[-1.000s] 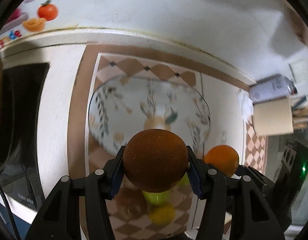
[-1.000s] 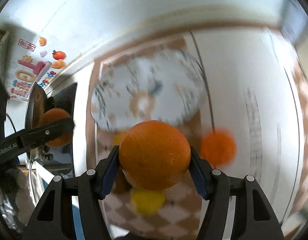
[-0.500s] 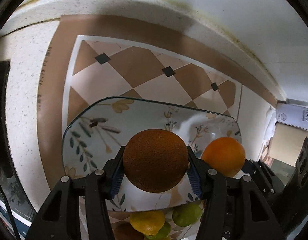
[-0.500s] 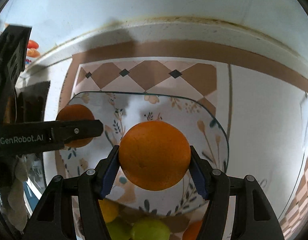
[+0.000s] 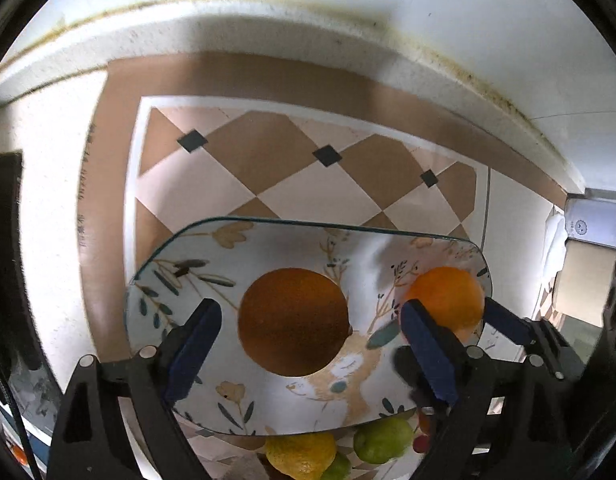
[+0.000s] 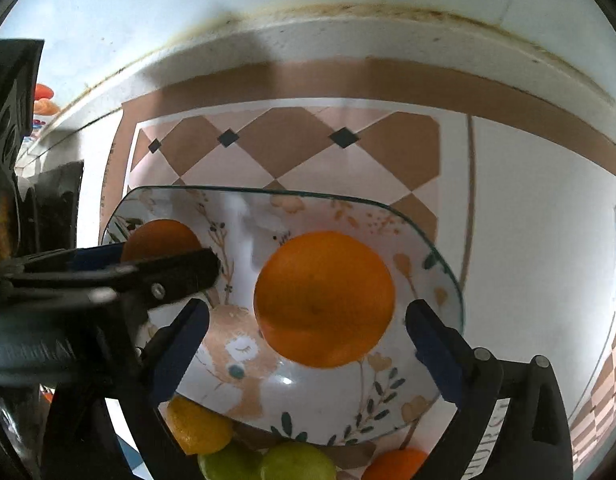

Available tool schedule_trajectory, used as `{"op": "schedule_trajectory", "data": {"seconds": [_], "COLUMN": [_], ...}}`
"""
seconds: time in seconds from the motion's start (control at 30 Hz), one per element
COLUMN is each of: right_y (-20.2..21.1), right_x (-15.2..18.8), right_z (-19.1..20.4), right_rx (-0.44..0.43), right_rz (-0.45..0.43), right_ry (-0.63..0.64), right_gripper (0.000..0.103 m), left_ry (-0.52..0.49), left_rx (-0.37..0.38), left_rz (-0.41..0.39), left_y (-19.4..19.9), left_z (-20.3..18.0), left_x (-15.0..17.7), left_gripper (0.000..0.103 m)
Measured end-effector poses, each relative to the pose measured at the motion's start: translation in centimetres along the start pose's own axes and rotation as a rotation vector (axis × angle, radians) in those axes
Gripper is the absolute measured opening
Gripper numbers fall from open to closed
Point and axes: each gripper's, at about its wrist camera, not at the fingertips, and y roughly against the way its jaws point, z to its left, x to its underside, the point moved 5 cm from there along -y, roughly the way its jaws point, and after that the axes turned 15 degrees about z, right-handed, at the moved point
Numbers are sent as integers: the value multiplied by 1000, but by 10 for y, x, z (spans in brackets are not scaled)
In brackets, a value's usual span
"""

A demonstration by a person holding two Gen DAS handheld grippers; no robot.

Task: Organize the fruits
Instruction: 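Open both tools and lift them away from the plate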

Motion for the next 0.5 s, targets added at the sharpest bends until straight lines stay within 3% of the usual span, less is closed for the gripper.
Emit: {"op": "schedule_trajectory", "data": {"seconds": [0.3, 0.5], "right_y": [49, 61], "right_x": [41, 80], "right_z": [-25, -23], "right_rx": [100, 134], "right_rz": [-106, -179], "right_ry": [-76, -108], "right_gripper": [101, 101], "left_ry": [-7, 1], "left_rx": [-227, -287], "left_rz": [-214, -323], "left_y": [42, 63], "left_z": [2, 8], "left_x": [49, 97], "left_gripper": [92, 92]}}
